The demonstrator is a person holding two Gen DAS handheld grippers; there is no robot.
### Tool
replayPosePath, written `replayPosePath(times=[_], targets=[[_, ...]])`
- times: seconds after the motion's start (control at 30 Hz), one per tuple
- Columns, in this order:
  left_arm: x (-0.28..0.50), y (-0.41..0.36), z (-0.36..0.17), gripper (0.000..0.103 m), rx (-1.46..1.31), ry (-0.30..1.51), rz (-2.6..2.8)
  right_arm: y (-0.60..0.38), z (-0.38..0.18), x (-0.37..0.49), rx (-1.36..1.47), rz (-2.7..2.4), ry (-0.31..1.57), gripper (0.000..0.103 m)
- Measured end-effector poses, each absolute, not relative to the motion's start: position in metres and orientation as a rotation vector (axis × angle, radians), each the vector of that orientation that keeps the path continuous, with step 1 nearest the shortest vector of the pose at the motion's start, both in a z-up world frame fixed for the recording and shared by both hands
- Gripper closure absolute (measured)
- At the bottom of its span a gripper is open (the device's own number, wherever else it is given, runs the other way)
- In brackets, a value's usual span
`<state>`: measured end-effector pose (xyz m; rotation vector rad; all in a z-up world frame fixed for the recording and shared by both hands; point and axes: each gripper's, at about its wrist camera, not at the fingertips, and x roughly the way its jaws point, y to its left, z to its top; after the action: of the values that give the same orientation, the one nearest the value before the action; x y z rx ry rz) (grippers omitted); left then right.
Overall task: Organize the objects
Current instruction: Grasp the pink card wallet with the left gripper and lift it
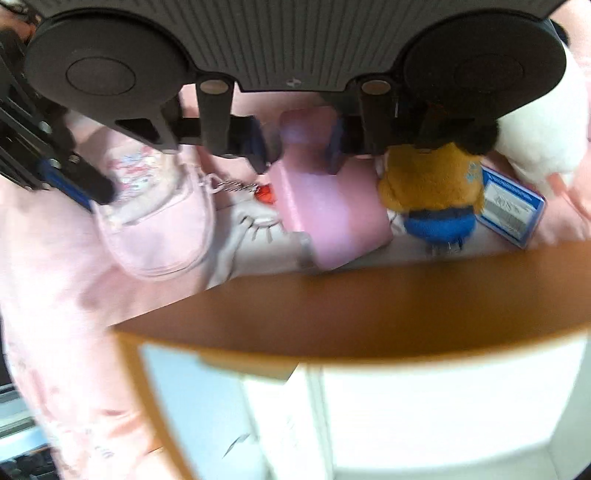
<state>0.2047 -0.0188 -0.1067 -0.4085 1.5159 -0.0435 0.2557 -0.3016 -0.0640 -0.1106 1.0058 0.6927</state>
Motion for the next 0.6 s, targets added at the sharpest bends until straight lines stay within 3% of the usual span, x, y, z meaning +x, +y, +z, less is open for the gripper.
replayPosePath(times=[0.1, 0.27, 0.37, 0.5, 0.6], targets=[[0.200, -0.009, -0.104, 0.074, -0.456, 1.508, -0.057, -0.298, -0.061, 0.253, -0.136, 0.679, 0.999, 0.091], [0.201, -0.011, -0.111, 0.071, -0.419, 1.535, -0.065, -0.294, -0.058, 0.248, -0.168, 0.669, 0.990, 0.091], [0.208, -0.020, -0.117, 0.059, -0.366, 1.565, -0.047, -0.294, -0.059, 0.248, -0.167, 0.666, 0.991, 0.091], [0.218, -0.038, -0.114, 0.054, -0.226, 1.515, 0.025, -0.293, -0.062, 0.250, -0.169, 0.665, 0.990, 0.091], [0.224, -0.052, -0.120, 0.045, -0.138, 1.527, 0.069, -0.296, -0.063, 0.253, -0.154, 0.655, 0.995, 0.091]])
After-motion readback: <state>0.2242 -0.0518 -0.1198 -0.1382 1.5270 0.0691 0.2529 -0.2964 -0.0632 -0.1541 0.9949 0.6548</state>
